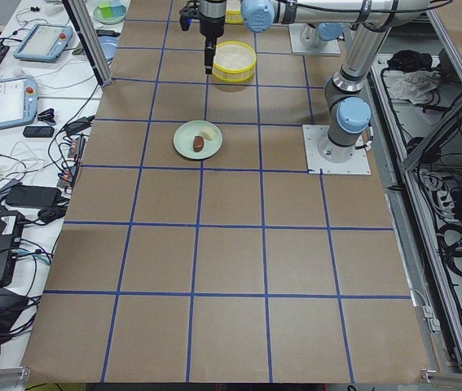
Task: Stack buns with steamer
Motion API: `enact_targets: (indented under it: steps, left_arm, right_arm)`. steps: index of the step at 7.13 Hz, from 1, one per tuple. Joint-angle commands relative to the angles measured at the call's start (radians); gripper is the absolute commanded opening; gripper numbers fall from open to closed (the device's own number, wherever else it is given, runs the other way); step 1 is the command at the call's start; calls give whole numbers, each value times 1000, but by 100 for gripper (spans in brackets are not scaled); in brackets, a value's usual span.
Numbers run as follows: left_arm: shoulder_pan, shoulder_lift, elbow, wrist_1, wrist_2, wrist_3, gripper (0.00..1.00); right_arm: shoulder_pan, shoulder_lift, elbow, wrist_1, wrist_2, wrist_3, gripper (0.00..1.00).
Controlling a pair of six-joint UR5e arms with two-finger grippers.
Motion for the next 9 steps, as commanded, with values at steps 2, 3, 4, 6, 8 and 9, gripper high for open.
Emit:
enact_targets:
  steps: [2,3,4,6,8,9]
  left_arm:
    - [22,-105,-97,115,-40,38,100]
    - [22,-149,-102,144,-67,85,100]
    - [22,-191,-108,161,-72,139,100]
    - [31,-260,-126,167,-66,262,77]
    - [45,-320,-136,186,-64,300,77]
    - [58,-344,-136,196,-67,320,77]
  right_arm:
    - [-131,5,27,6,-29,-133,100]
    - [-212,-3,41,16,-57,-296,100]
    - [-287,-6,50,21,-60,-391,100]
    - [-369,-5,51,17,-59,-482,100]
    - [-572,14,82,-28,-56,-629,98]
    - [-668,28,152,-162,-62,-766,98]
